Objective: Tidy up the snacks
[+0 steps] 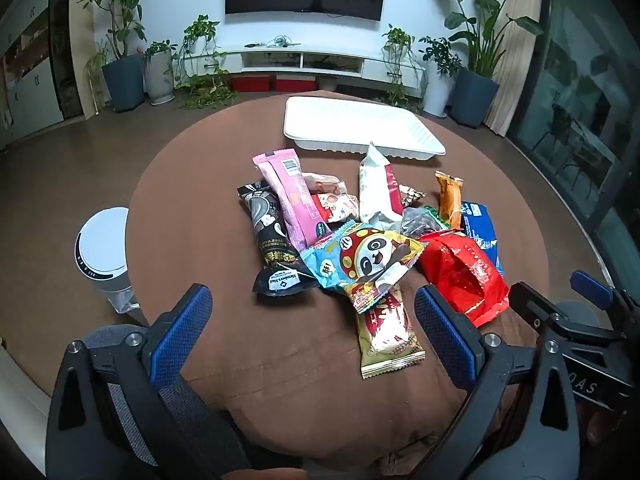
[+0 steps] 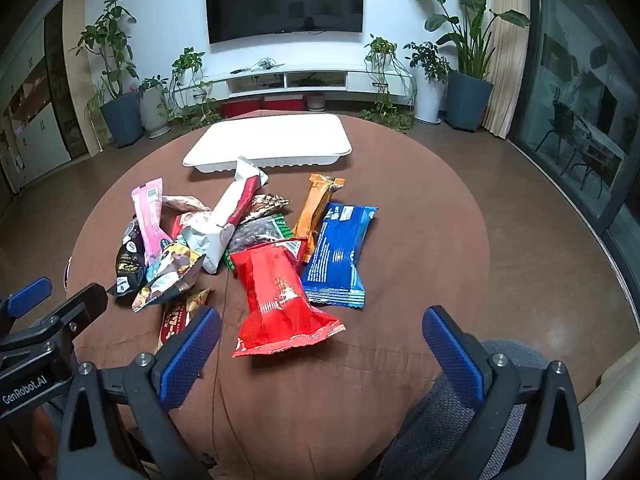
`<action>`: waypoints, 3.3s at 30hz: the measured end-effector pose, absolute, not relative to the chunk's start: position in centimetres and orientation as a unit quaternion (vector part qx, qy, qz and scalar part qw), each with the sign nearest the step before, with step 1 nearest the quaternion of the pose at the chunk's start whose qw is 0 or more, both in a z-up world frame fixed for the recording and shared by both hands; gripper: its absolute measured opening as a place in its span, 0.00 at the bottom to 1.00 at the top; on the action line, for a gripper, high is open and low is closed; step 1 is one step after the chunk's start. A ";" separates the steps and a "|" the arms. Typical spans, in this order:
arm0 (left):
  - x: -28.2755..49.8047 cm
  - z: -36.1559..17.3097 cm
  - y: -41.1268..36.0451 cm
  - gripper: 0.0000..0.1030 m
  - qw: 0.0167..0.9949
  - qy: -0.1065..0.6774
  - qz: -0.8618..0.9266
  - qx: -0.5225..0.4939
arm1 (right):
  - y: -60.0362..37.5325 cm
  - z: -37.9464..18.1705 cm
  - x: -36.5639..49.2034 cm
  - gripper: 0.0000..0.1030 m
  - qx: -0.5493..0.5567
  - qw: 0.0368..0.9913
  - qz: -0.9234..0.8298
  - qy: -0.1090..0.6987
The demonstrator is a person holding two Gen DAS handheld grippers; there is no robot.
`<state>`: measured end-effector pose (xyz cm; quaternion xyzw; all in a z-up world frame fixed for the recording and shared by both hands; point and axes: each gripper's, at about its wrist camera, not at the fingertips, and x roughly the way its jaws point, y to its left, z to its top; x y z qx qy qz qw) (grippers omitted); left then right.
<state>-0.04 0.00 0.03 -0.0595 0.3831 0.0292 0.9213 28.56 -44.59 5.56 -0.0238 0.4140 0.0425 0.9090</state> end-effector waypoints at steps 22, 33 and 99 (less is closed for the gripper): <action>0.1 -0.3 -0.2 1.00 0.921 0.384 0.031 -0.052 | -44.6 5.3 28.6 1.00 -0.021 0.909 0.043 0.415; 0.1 -0.3 0.0 1.00 0.922 0.383 0.031 -0.053 | -44.6 5.2 28.6 1.00 -0.022 0.908 0.043 0.416; 0.1 -1.2 0.6 1.00 0.915 0.397 0.046 -0.043 | -44.8 4.6 28.4 1.00 -0.021 0.905 0.043 0.422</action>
